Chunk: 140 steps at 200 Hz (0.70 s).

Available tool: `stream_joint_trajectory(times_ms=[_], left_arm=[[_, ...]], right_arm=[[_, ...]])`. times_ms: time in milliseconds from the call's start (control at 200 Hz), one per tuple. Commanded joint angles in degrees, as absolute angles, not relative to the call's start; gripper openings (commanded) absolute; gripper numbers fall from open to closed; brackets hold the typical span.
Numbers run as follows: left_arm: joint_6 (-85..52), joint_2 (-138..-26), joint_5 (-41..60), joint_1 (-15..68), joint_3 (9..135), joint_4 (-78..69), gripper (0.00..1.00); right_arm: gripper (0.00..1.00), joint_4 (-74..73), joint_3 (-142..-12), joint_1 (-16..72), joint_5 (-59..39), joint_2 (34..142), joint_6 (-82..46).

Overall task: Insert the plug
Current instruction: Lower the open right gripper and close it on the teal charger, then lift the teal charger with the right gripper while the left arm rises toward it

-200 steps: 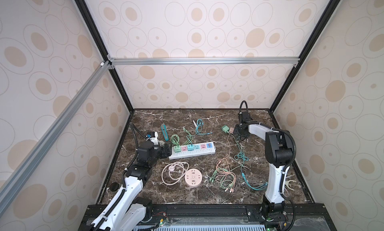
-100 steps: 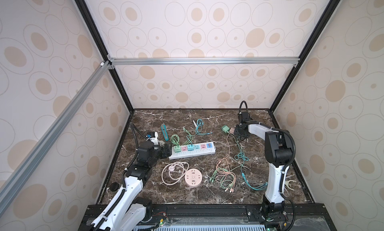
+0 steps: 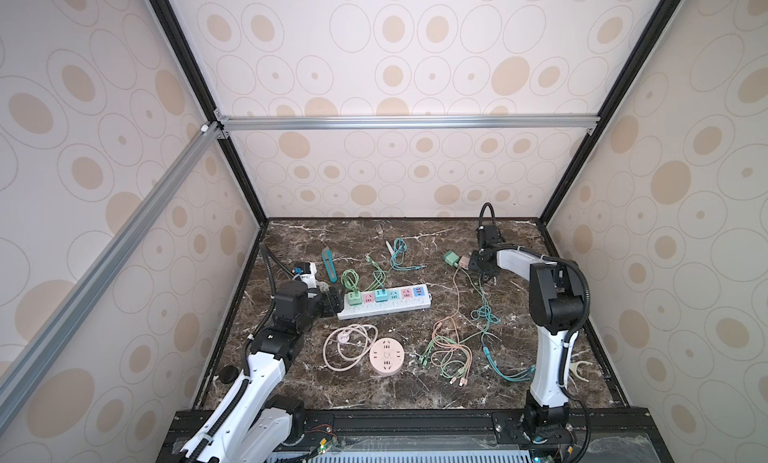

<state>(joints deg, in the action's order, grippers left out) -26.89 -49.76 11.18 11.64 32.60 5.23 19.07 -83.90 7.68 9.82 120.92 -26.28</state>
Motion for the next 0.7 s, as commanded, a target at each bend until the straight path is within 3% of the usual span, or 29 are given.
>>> stream_joint_trajectory(times_ms=[0, 225, 695], left_arm=[[-25.5, -50.6, 14.0, 11.3, 36.0, 5.9, 0.81], [-25.6, -52.6, 19.0, 11.3, 37.8, 4.7, 0.81], [-27.4, -59.4, 39.0, 11.5, 42.8, -0.9, 0.81]], right_arm=[[0.38, 18.4, -81.6, 7.5, 8.7, 116.7, -22.9], [0.32, 16.8, -77.8, 7.6, 7.6, 108.5, -15.3], [0.30, -3.8, -61.6, 16.9, -12.9, 88.2, 14.5]])
